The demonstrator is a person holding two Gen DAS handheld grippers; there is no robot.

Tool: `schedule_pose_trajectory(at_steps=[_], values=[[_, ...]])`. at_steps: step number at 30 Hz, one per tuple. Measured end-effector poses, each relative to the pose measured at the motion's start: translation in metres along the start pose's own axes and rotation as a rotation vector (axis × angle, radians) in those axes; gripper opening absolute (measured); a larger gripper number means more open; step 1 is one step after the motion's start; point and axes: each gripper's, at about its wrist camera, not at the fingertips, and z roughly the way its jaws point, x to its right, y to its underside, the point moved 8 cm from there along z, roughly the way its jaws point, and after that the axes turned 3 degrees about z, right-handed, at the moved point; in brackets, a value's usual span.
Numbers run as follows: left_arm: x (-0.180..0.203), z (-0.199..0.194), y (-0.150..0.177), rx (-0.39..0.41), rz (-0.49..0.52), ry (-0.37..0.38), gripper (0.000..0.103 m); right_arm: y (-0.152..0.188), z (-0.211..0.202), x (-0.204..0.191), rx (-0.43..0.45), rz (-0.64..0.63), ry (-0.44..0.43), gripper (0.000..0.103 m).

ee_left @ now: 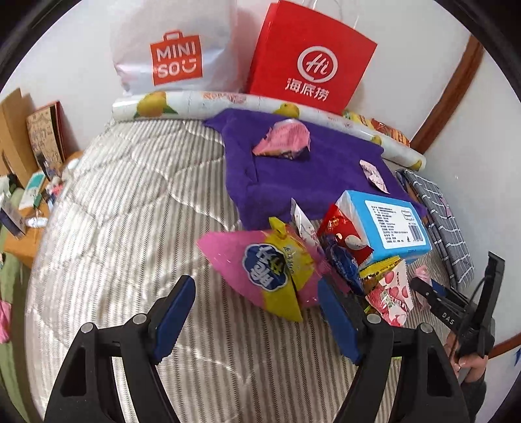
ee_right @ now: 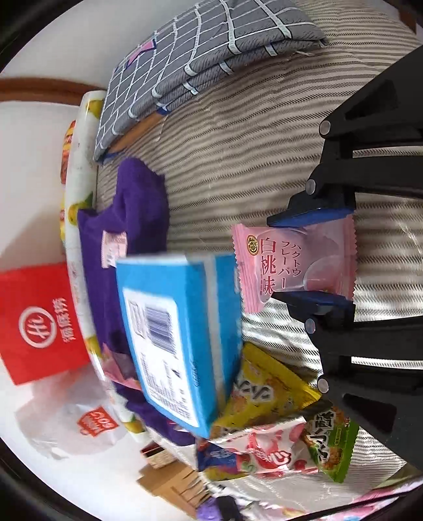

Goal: Organize snacks
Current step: 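Grasp a pink peach candy packet with the right tool while the left tool grasps the pink-and-yellow chip bag, then carry both packets over the purple towel with both tools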

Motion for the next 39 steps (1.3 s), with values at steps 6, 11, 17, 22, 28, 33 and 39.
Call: schedule_pose_trajectory(at_steps=[6,11,17,22,28,33,39], values=[[0.004,0.020,-0.002,-0.015,-0.058,0.027,0.077,-0.001,0.003,0.001,0.050,-0.031,0.017,0.036],[0.005,0.042,-0.001,-0.041,-0.092,0.027,0.077,0.000,0.005,-0.001,0.079,-0.062,0.035,0.036],[0.005,0.052,-0.002,-0.048,-0.128,0.049,0.074,0.000,0.005,-0.003,0.083,-0.070,0.046,0.036],[0.005,0.050,0.002,-0.043,-0.140,0.085,0.055,0.000,0.005,0.000,0.088,-0.064,0.030,0.037],[0.006,0.037,0.010,-0.057,-0.093,0.091,0.053,-0.002,0.001,0.002,0.096,-0.044,0.012,0.036],[0.002,0.016,0.014,-0.039,-0.074,0.100,0.053,0.001,-0.017,0.004,0.112,-0.017,0.029,0.035],[0.000,-0.002,0.022,-0.031,-0.043,0.107,0.053,-0.005,-0.051,-0.010,0.168,0.013,0.013,0.036]])
